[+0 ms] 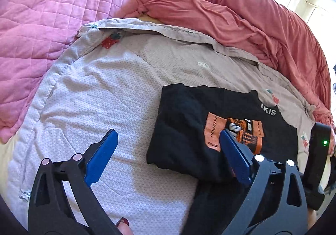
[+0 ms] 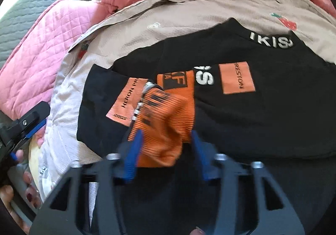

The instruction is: Fold small clothes

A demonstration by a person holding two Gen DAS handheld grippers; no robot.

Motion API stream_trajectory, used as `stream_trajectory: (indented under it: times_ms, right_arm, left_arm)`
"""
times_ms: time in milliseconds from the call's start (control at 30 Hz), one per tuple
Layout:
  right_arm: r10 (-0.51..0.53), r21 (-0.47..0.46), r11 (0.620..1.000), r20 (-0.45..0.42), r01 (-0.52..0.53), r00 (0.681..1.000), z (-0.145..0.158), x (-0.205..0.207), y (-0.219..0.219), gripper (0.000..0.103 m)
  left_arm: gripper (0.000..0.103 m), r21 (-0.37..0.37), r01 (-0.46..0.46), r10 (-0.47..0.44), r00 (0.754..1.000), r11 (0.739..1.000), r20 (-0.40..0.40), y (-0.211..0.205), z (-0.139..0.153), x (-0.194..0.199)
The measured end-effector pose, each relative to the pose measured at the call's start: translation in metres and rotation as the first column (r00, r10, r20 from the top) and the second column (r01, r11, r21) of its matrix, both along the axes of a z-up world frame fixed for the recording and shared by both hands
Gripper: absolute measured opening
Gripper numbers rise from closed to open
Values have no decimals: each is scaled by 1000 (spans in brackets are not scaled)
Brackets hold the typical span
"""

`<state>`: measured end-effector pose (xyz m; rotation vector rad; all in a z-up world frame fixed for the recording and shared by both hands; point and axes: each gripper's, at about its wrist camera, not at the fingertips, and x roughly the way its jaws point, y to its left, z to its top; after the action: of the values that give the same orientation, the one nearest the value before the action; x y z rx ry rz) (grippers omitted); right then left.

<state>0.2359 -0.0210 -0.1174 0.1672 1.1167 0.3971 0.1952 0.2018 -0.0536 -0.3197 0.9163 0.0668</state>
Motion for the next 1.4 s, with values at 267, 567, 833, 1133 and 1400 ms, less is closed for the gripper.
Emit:
stream_trajectory:
  times_ms: [267,567,833,1133,1400]
  right_arm:
    - [63,-11,998,167,-62,984,40,-11,-7,8]
    - [-47,-18,998,214,52,976,62,-3,-81,7]
    - [-96,-158,978,251,138,963,56,-5,-142,7]
    - [-143,-273,941,207,198,968,18,-1,-166,7]
    - [-297,-10,954,133,301,945,20,1,-202,41]
  left_arm:
    - [91,24,12,-12,1000,1000,-1,-9,-4,3]
    - [92,70,109,-116,988,992,98,-49,4,4]
    - [87,66,237,-242,968,969,72,-99,-22,20]
    - [73,40,400,-400,917,916,-15,-141,-64,27]
    - [73,29,379,-379,925,925,3,-137,-60,24]
